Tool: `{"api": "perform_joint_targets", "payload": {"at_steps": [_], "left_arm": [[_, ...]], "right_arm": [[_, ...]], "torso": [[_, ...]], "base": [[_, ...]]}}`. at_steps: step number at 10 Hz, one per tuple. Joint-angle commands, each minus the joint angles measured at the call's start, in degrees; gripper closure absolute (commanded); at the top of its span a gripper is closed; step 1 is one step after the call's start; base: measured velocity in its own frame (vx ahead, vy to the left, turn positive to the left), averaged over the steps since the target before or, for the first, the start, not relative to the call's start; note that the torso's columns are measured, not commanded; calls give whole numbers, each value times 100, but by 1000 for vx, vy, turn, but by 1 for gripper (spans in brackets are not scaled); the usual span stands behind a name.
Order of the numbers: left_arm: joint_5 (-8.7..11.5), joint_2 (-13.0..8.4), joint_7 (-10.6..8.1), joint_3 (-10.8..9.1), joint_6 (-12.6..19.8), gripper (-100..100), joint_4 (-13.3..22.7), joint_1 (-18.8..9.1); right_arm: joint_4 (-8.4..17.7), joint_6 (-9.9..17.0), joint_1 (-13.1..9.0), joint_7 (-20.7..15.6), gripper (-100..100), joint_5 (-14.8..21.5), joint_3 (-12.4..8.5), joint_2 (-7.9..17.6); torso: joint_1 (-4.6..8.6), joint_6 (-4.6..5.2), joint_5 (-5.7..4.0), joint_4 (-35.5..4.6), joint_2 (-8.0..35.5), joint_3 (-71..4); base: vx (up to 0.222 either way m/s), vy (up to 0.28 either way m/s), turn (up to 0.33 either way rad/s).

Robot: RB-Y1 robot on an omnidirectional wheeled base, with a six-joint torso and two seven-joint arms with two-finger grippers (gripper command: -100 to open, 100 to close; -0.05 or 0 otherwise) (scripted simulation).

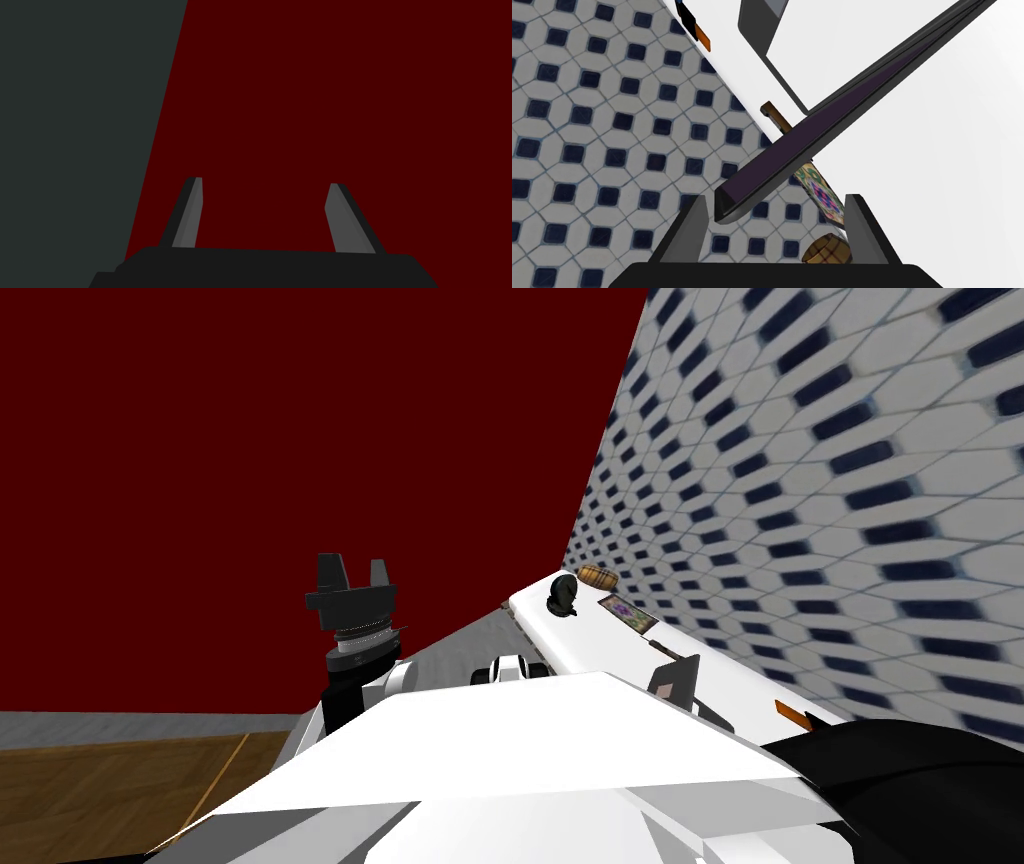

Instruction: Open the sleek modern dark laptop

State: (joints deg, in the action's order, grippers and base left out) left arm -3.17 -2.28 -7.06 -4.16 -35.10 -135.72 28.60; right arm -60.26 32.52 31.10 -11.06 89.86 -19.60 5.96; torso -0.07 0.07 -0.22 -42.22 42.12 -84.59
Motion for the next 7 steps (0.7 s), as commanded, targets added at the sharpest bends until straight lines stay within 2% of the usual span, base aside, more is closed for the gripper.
{"api": "perform_joint_targets", "payload": {"at_steps": [1,2,3,7], "left_arm": [[0,0,0,0,0,0,0,0],[0,0,0,0,0,0,0,0],[0,0,0,0,0,0,0,-2],[0,-1,0,0,1,0,1,-3]], "right_arm": [[-119,-52,72,-68,100,-59,-72,51],[-162,-250,-73,44,100,-284,-17,107],[-162,-250,-73,44,100,-284,-17,107],[-210,-621,-377,299,100,-711,113,213]], "torso": [[13,-1,-31,0,1,8],[33,-9,-14,-4,15,10],[58,-11,-10,-17,60,37],[86,18,-37,5,25,24]], "base": [[17,25,-34],[-143,-19,3],[-188,-52,28],[-195,-68,5]]}}
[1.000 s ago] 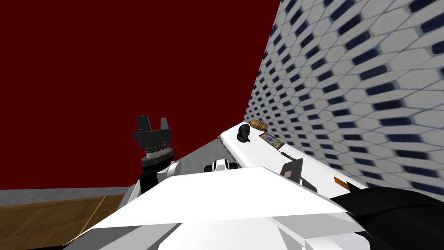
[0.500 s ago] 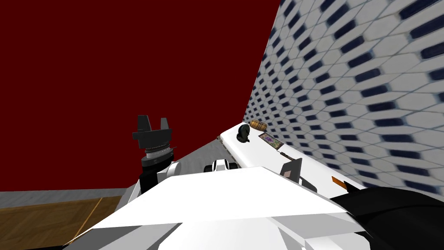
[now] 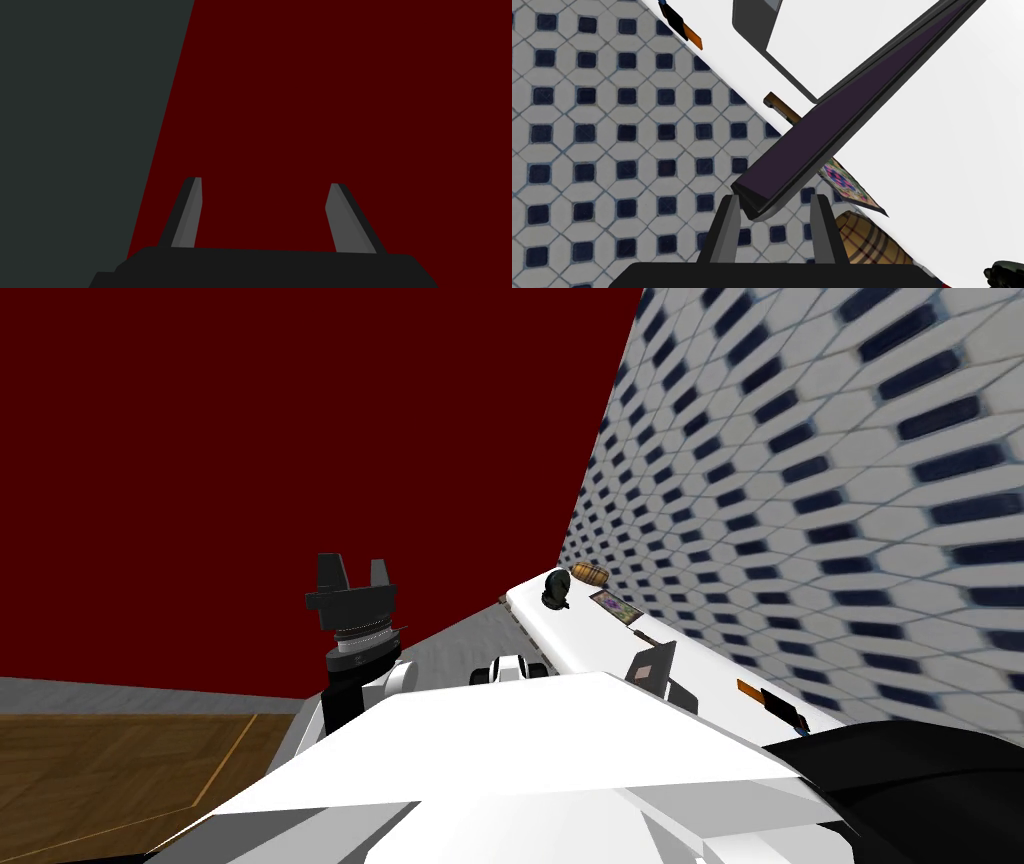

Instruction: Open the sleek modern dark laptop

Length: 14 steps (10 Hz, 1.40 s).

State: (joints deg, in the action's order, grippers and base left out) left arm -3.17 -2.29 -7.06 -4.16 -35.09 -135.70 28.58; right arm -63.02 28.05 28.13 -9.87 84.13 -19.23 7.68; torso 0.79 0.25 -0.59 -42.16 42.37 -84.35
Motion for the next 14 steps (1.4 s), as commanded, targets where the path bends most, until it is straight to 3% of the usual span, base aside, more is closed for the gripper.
{"api": "perform_joint_targets", "payload": {"at_steps": [1,3,6,7,9,12,13,14], "left_arm": [[0,0,0,0,0,0,0,0],[0,0,0,0,0,0,0,0],[0,0,0,0,-1,0,-1,2],[0,0,0,0,-1,0,-1,3],[0,0,0,-1,-1,0,-1,4],[0,0,0,0,-1,0,-1,2],[0,1,0,0,-1,0,-1,2],[0,0,0,-1,-1,0,-1,4]], "right_arm": [[54,-267,-156,244,100,-245,108,68],[29,-452,-308,371,100,-459,174,121],[1,-411,-313,337,100,-457,128,158],[201,-682,-424,84,100,-733,28,50],[201,-925,-424,-123,100,-816,28,50],[201,-925,-424,-246,100,-816,28,50],[397,-1150,-543,-448,100,-1074,-63,-67],[376,-1250,-543,-853,100,-1184,-63,-67]], "torso": [[6,-2,-7,5,-8,-2],[-19,-20,-13,4,-18,-7],[-51,-41,2,10,-70,-41],[-58,-44,18,4,-63,-41],[-11,-19,-9,11,-32,-18],[-63,-49,-11,-5,-16,-6],[-62,-53,-11,-5,-24,-11],[-32,-18,-19,11,-31,-20]], "base": [[-208,-77,-12],[-218,-51,-5],[-64,-39,-14],[11,-83,-284],[25,-72,-203],[-7,-9,-4],[25,-60,-340],[22,27,-123]]}}
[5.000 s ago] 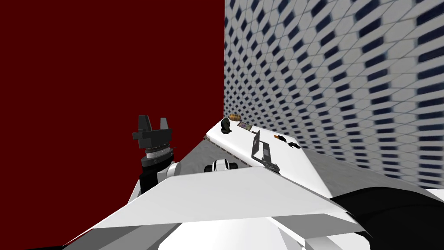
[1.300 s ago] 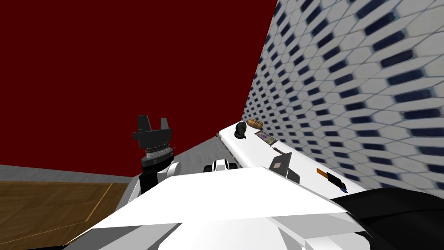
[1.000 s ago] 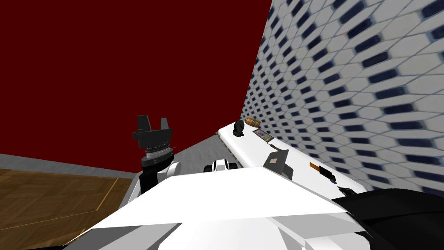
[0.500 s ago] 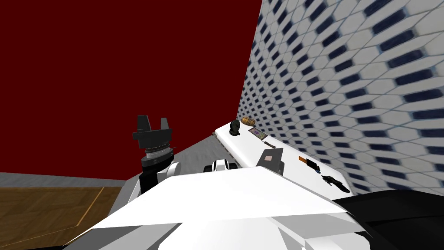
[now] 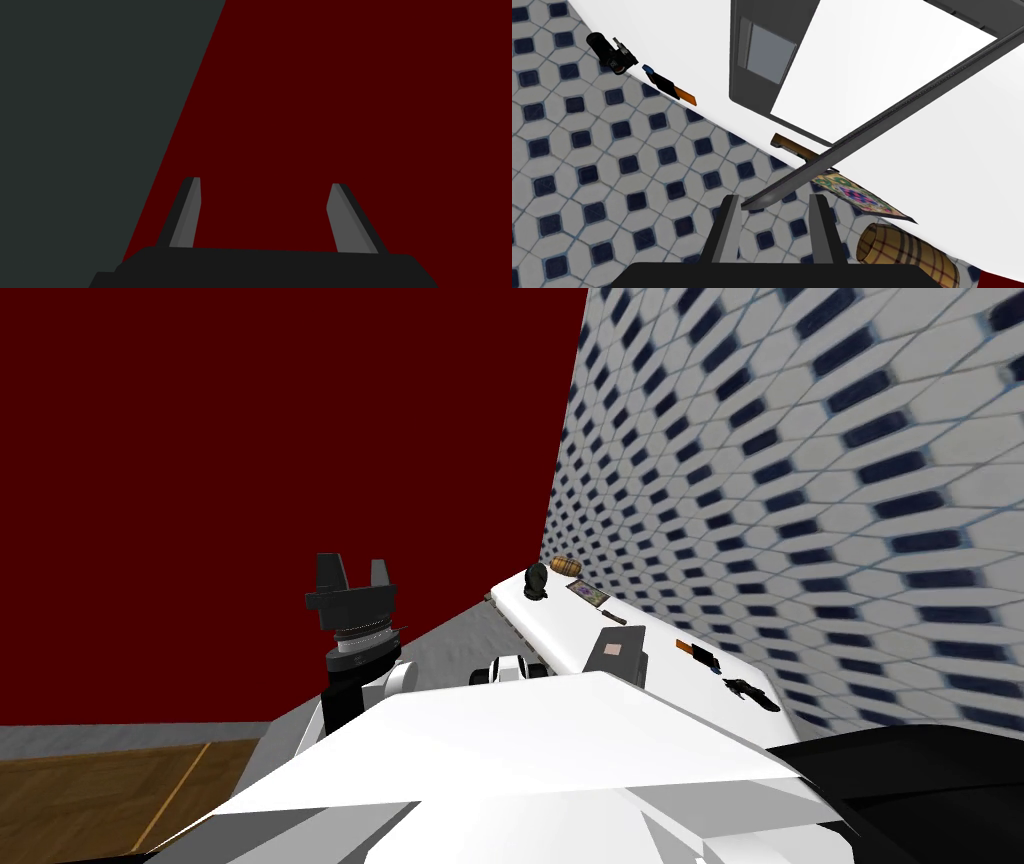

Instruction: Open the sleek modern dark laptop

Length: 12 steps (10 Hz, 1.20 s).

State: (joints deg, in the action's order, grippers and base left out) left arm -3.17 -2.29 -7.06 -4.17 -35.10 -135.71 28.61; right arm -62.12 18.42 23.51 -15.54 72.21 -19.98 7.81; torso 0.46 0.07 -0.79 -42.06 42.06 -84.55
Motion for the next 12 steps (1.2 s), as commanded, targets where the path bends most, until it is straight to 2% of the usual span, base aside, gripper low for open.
{"api": "perform_joint_targets", "payload": {"at_steps": [1,3,4,5,7,10,12], "left_arm": [[0,1,0,1,0,0,0,-1],[0,0,0,1,0,0,0,-2],[0,0,0,1,0,0,0,-2],[0,0,0,1,0,0,0,-1],[0,1,0,1,0,0,0,-1],[0,0,0,1,0,0,1,-2],[0,0,0,1,0,0,1,-2]], "right_arm": [[288,-396,-81,-296,100,7,12,-80],[307,-490,-81,-296,100,7,12,-80],[503,-674,-200,-573,100,-242,-79,-197],[503,-763,-200,-810,100,-362,-79,-197],[503,-988,-200,-913,100,-362,-79,-197],[503,-1020,-200,-913,100,-362,-79,-197],[503,-1020,-200,-913,100,-362,-79,-197]], "torso": [[-12,-20,-18,-3,-1,7],[24,-58,-19,-28,-7,19],[27,-65,-15,-33,-11,18],[2,-50,-23,-23,-14,11],[1,-57,-23,-26,-14,13],[51,-88,-31,-44,-22,30],[23,-70,-37,-30,-22,16]], "base": [[12,19,-82],[0,1,-14],[23,25,-79],[37,42,-134],[22,25,-77],[-16,-15,10],[-12,-10,6]]}}
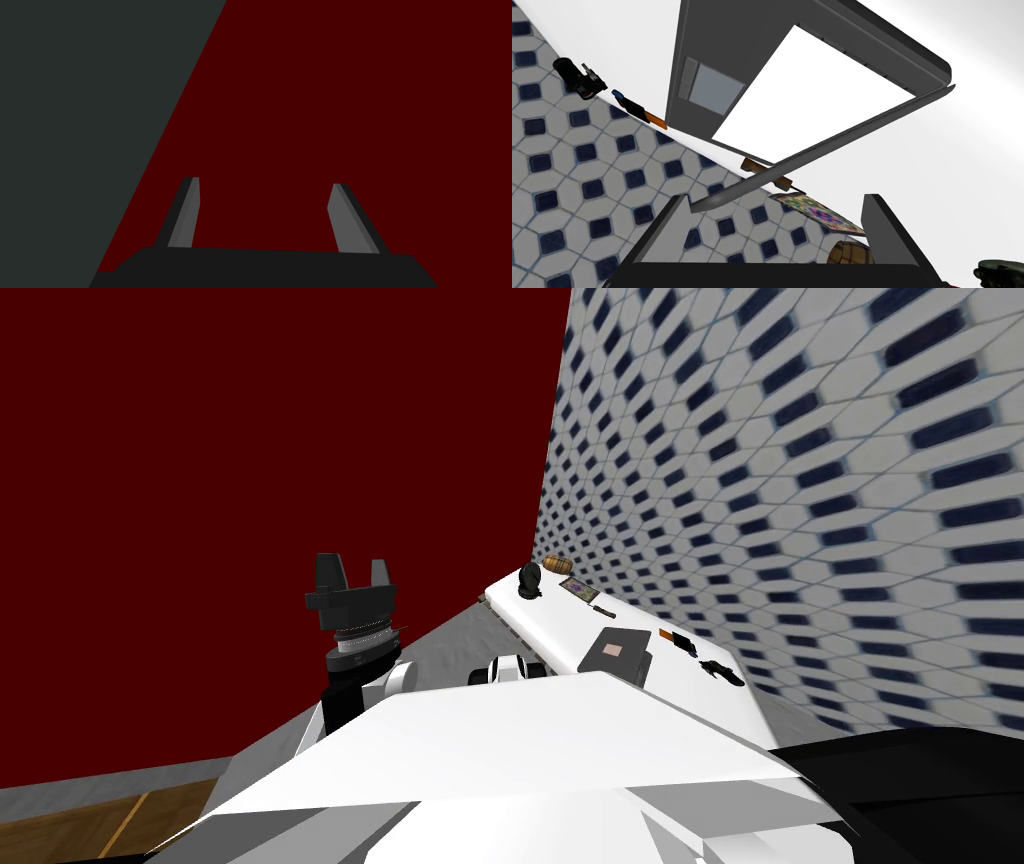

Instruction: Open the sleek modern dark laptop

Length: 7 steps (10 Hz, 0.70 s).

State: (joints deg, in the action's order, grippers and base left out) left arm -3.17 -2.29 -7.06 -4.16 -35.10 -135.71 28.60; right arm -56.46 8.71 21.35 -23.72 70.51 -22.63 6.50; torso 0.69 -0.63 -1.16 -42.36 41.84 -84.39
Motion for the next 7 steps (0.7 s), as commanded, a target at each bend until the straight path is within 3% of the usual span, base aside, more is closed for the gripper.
{"api": "perform_joint_targets", "payload": {"at_steps": [1,2,3,4,6,7], "left_arm": [[0,0,0,0,0,0,0,0],[0,0,0,0,0,0,0,0],[0,1,0,0,0,0,0,1],[0,0,0,0,0,0,0,1],[0,0,0,0,0,0,0,0],[0,0,0,0,0,0,0,0]], "right_arm": [[-63,-49,16,-95,100,-191,186,-65],[184,-193,-10,-493,100,-697,172,136],[184,-354,-10,-546,100,-636,172,136],[184,-370,-10,-664,100,-867,172,136],[184,-378,-10,-664,100,-867,172,136],[463,-587,-86,-956,100,-1140,130,155]], "torso": [[-8,5,5,1,7,2],[-15,10,8,4,2,0],[-13,29,4,16,4,-4],[-14,29,13,12,17,-3],[-4,-2,27,-9,16,6],[6,-7,23,-7,1,5]], "base": [[11,13,-38],[32,36,-109],[21,24,-73],[3,4,-15],[-9,-6,-19],[13,15,-48]]}}
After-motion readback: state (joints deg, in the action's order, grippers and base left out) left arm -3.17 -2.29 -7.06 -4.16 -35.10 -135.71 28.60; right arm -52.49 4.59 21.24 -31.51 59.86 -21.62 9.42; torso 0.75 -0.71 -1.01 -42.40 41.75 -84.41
